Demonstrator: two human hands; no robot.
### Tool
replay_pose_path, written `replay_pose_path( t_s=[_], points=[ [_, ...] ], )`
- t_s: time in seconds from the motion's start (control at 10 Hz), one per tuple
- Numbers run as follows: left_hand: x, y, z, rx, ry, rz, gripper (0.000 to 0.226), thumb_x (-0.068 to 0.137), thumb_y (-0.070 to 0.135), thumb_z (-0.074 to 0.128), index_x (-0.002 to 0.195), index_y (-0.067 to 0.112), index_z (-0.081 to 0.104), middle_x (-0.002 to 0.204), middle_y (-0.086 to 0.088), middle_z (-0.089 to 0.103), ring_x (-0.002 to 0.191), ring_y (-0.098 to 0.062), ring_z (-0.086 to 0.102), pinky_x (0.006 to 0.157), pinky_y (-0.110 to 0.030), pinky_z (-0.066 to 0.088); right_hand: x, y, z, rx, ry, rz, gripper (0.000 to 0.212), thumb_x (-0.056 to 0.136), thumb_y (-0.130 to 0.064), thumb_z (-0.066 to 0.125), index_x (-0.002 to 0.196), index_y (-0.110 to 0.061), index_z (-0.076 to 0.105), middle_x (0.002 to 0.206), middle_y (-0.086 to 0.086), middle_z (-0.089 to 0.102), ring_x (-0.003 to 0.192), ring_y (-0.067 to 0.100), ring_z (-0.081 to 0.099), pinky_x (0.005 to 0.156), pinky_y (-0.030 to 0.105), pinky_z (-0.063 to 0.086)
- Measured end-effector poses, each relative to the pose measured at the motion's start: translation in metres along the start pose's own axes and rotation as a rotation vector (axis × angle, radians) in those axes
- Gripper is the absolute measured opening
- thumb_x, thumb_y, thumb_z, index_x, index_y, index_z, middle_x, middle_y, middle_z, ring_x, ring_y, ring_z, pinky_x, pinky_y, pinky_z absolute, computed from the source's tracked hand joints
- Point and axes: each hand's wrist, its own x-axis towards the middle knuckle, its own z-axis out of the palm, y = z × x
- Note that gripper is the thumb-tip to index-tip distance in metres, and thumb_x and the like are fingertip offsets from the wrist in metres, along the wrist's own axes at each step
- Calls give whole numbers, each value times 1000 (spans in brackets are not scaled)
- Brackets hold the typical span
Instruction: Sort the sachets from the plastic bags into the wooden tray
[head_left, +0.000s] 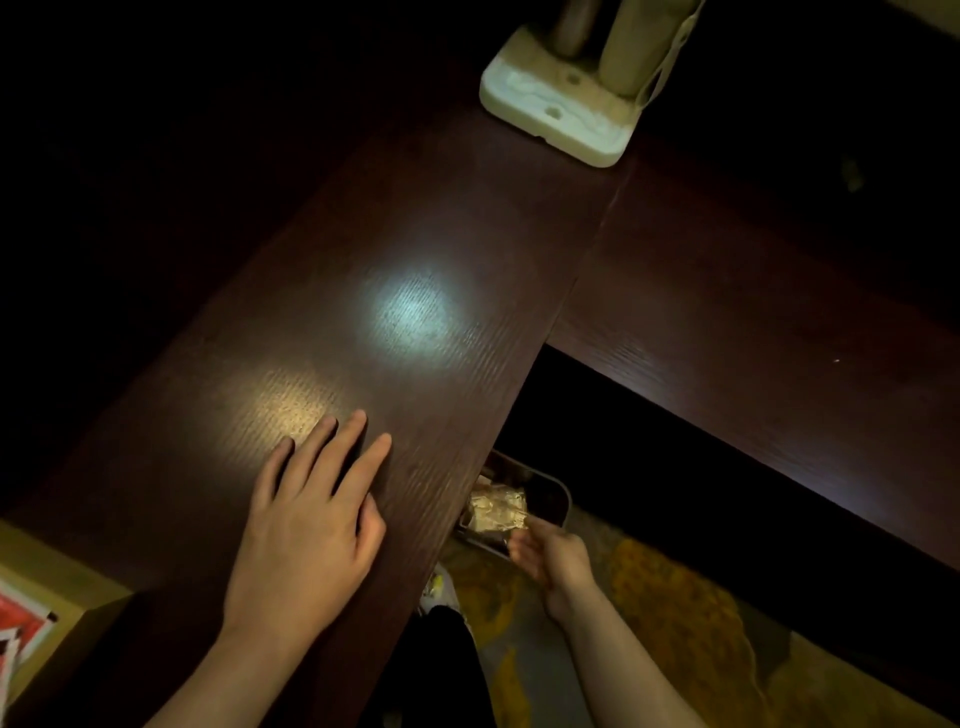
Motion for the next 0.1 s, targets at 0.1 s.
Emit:
replay_pose_path(
  t_s=[0.1],
  points=[
    [0,1,-3,-20,-14,-28,51,86,26,40,135,22,50,147,-3,44,140,-23,32,115,-45,22,-33,-31,-6,-43,-6,-266,16,96,-8,47,104,-4,61,74,11,63,54,14,60,47,19,52]
  ],
)
